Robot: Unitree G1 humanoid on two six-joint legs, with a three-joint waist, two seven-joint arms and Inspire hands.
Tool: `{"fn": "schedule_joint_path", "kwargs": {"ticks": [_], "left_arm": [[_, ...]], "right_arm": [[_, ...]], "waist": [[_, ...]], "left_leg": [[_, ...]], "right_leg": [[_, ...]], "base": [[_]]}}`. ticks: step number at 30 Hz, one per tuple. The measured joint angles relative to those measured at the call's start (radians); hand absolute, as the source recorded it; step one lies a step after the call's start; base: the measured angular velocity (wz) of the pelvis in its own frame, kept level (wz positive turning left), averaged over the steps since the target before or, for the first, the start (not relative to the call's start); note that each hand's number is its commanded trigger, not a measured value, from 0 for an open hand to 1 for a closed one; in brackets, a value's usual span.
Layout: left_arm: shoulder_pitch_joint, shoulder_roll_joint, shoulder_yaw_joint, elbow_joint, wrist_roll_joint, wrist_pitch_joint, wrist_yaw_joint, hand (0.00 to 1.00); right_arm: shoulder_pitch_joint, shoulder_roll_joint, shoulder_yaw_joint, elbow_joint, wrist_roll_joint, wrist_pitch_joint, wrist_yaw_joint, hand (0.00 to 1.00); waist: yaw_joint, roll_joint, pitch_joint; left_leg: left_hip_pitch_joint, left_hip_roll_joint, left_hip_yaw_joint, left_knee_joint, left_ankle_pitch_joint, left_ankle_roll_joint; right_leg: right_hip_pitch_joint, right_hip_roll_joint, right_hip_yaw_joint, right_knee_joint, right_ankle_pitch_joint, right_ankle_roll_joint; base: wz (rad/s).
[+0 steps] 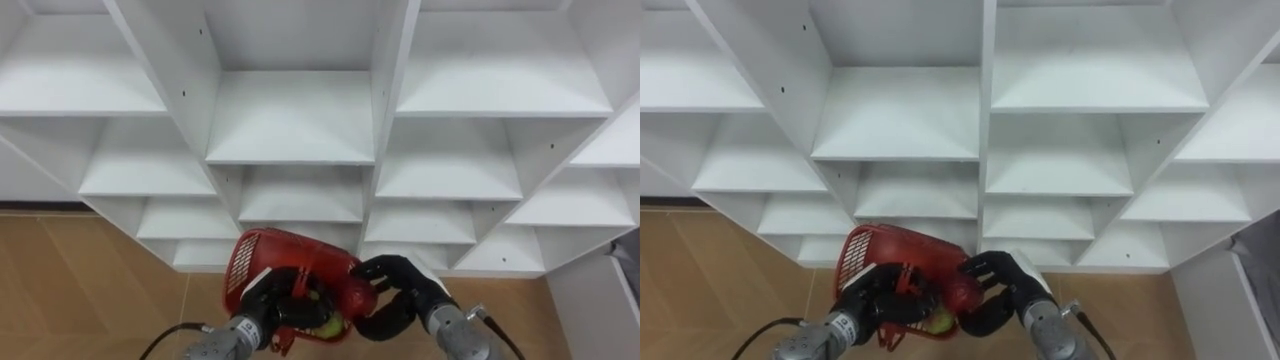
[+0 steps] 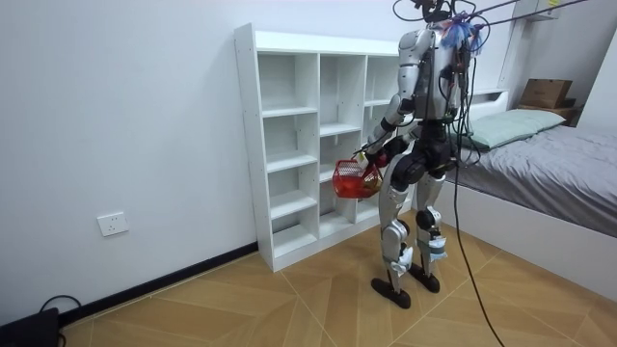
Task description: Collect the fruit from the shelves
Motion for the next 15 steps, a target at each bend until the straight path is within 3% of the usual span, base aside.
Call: {"fn": "schedule_joint_path", "kwargs": {"ticks": [15], "left_arm": [[-0.006,-0.003,-0.004,-0.001,0.001,0.000,-0.056,1.00]], "right_arm": [[-0.027,-0.002,0.006,-0.008,-0.015,0.000,0.009,1.00]], "waist": [[-0.001,0.001,-0.0006]], "left_leg": [[-0.013,0.001,0.001,0.002,0.000,0.000]], "right_leg": [[-0.012,0.001,0.001,0.002,0.000,-0.001]], "base": [[0.01]]}}
